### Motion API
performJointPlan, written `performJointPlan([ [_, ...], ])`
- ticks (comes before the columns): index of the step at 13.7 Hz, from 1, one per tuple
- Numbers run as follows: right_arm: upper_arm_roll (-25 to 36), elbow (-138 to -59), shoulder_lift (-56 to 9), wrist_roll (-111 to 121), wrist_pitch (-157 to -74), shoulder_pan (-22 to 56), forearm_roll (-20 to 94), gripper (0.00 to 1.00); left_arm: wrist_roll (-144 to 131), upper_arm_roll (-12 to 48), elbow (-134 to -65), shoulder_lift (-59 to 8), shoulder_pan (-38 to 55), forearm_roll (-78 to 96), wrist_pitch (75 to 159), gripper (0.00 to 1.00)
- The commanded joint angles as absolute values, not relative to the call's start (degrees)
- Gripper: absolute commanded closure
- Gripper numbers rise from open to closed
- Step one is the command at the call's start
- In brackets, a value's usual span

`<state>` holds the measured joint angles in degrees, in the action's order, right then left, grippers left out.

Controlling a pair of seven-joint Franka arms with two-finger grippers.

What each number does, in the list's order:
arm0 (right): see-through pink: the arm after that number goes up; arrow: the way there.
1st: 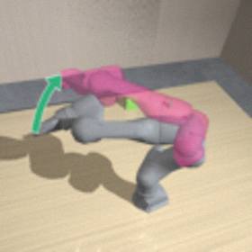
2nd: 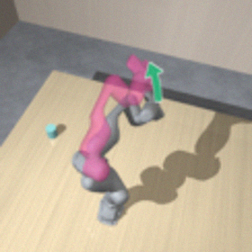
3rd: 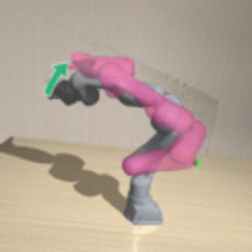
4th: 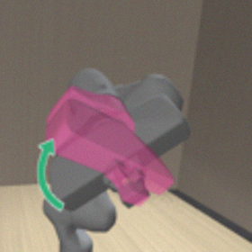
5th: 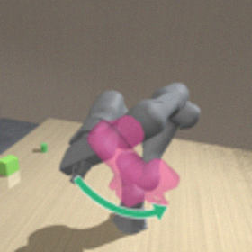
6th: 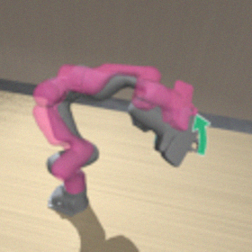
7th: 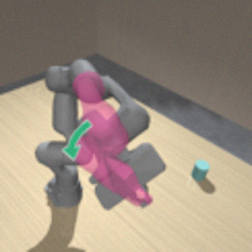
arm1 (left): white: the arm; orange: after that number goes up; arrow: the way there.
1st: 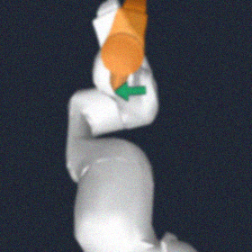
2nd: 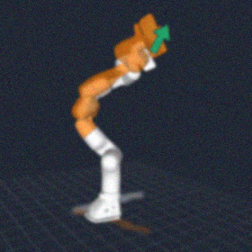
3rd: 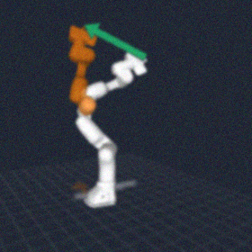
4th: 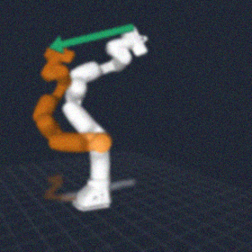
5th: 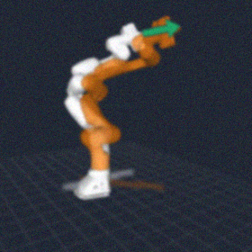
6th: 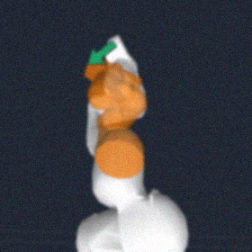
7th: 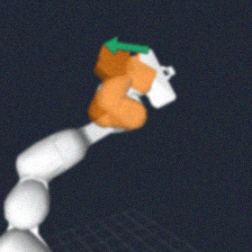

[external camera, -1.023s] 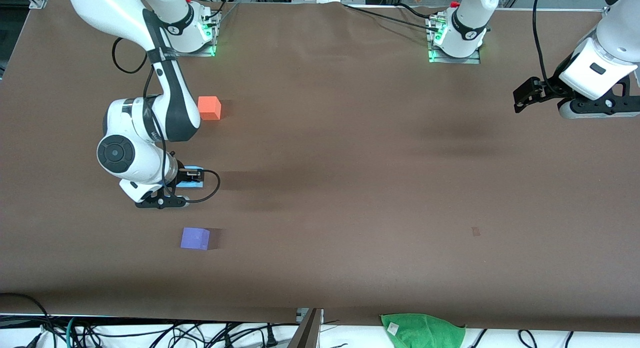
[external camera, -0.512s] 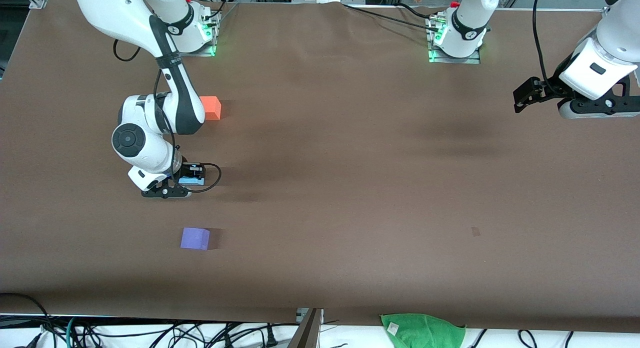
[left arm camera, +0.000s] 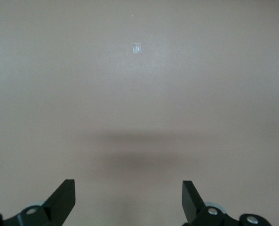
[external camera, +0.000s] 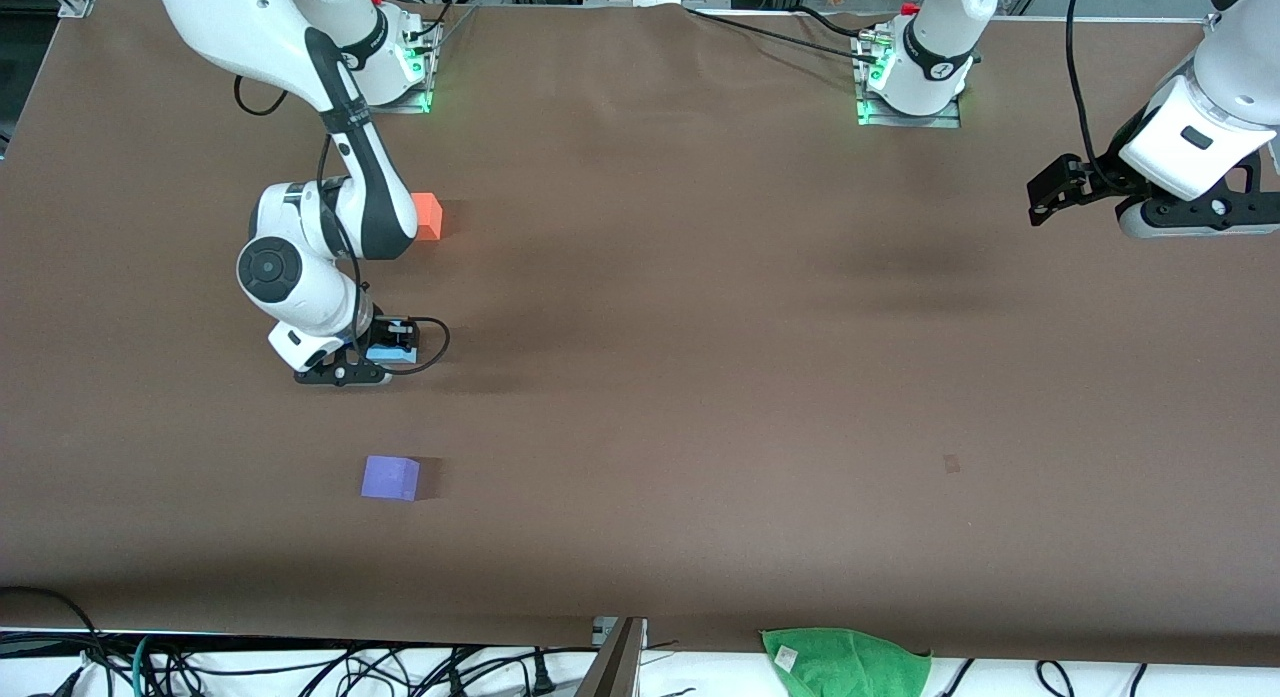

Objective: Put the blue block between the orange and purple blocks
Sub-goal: 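Carry the blue cube with the right gripper toward the orange cube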

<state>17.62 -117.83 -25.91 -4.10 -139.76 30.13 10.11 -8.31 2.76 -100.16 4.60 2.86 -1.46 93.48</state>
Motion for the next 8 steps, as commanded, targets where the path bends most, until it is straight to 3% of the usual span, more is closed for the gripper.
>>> performJointPlan([
  [1, 16.79, -121.90, -23.73, -2.72, -143.17, 30.15, 11.34, 0.59, -7.38, 2.81, -98.35, 3.69, 2.37, -0.09, 92.20, 0.00],
  [4, 16.61, -122.34, -23.73, -2.72, -143.79, 30.15, 11.34, 0.57, -7.38, 2.81, -98.35, 3.78, 2.37, -0.09, 92.20, 0.00],
  [5, 16.44, -122.08, -23.73, -2.72, -143.62, 30.15, 11.34, 0.39, -7.38, 2.81, -98.35, 3.78, 2.37, -0.09, 92.20, 0.00],
  [6, 16.44, -121.73, -23.73, -2.72, -143.53, 30.15, 11.34, 0.01, -7.38, 2.73, -98.35, 3.78, 2.37, -0.09, 92.20, 0.00],
  [8, 16.35, -119.90, -23.12, -2.46, -142.39, 30.15, 11.16, 0.00, -7.38, 2.81, -98.35, 3.78, 2.37, -0.09, 92.20, 0.00],
])
